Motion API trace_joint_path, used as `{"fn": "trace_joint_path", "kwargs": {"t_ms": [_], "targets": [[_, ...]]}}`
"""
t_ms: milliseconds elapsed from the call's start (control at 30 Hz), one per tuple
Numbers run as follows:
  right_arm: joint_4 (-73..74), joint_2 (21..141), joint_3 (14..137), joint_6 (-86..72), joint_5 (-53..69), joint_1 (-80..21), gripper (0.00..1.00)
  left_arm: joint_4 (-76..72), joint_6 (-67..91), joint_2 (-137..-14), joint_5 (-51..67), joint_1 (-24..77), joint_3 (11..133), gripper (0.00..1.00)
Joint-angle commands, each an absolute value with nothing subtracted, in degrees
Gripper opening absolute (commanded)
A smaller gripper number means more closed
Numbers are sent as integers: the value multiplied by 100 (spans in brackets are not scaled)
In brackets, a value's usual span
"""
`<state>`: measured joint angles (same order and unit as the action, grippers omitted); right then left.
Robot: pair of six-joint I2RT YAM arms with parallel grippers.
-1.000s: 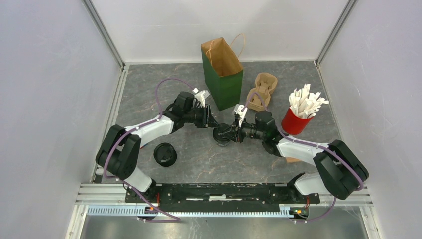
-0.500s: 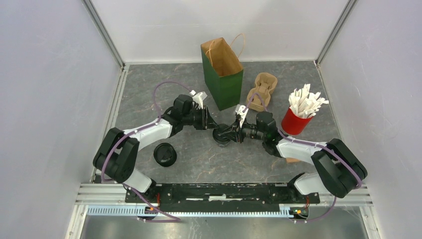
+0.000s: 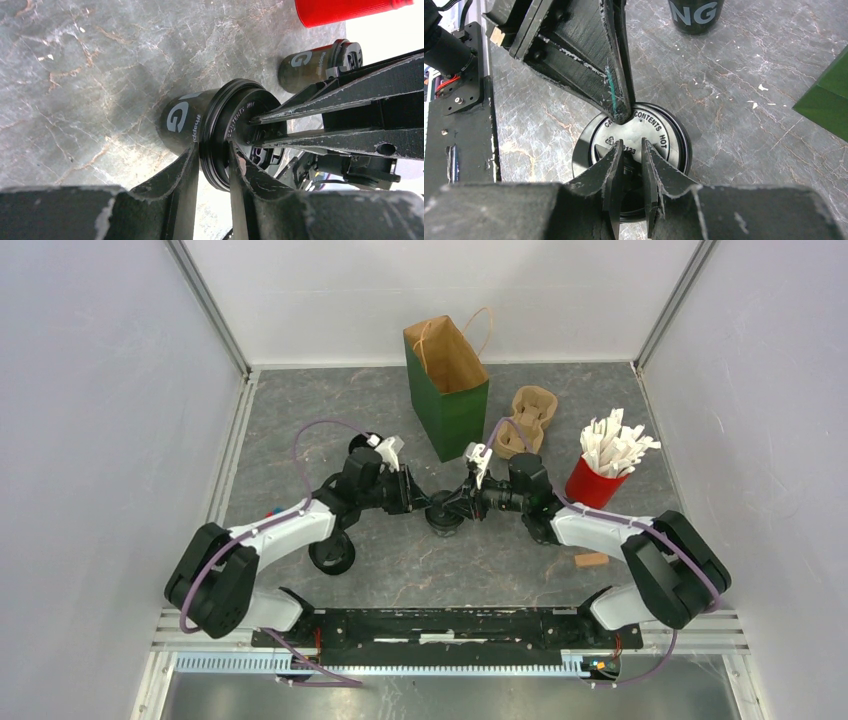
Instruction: Pack the takeout coffee
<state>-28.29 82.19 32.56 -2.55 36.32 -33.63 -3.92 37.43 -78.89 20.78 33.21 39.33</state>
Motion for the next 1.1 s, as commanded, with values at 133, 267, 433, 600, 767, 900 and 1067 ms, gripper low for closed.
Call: {"fn": "trace_joint_path", "kwargs": {"t_ms": [133,267,433,600,767,900,1067], "targets": [[-1285,8686,3190,483,3616,-3382,27,-119,4516,-7521,1938,3680,3281,41],[-1248,8684,3182,621,3666,-3392,27,411,4228,-7247,1845,3553,3700,49],[-1239,8692,3177,716,3719,-3410,27,627,3938,-7033,1976,3112,3968,55],[-1272,8701,3147,746,3718,-3414,27,263,3652,-7176,2653,2851,4096,59],[-1307,8712,3111,747,3735,-3418,27,-304,3527,-7476,3292,2752,4172,60],[-1309,8702,3103,747,3744,-3423,27,-582,3527,-7814,3598,2703,4210,58],[-1292,8665,3103,747,3744,-3426,27,-672,3466,-8108,3660,2692,4210,53]]}}
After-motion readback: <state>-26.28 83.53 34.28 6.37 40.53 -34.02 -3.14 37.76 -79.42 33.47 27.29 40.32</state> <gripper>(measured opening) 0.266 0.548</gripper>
